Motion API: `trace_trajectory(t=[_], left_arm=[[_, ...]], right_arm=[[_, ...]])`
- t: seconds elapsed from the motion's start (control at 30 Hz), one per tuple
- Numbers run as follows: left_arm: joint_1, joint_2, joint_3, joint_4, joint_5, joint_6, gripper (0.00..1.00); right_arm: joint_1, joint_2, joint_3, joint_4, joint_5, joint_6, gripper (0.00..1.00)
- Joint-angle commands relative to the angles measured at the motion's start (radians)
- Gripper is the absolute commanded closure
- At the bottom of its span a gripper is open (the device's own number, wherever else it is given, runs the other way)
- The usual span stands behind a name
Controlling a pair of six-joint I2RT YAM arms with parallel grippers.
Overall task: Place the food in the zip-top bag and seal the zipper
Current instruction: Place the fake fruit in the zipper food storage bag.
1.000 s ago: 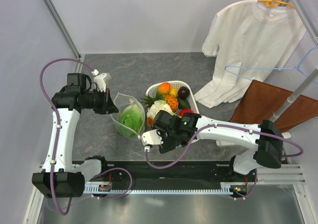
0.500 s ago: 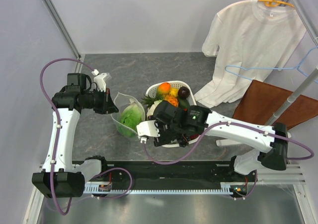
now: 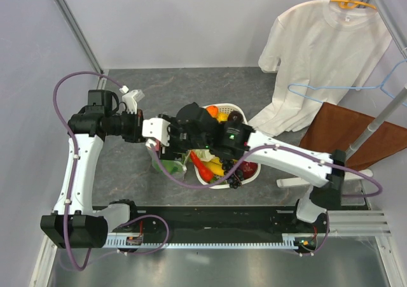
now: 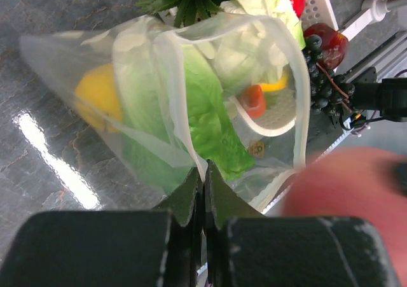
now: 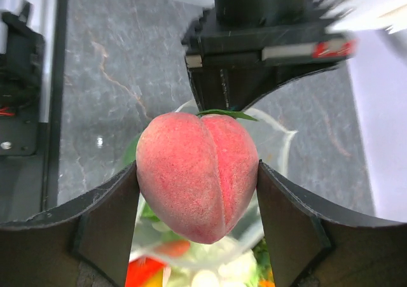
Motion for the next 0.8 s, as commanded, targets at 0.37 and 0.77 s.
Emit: trace_trajectory(t=[0.37,0.77], left_arm=[[-0.004,-0.006,0.052,0.019,0.112,-0.034,0.98],[-0.004,-0.029,0.055,0.02,0.18,-0.005,0.98]], right_arm=[[-0.122,0.151,-0.037,0.215,0.063,0.092,0.75],[-0.12,0.17,-0.047,0.18,-0.049,0.142,0.26]])
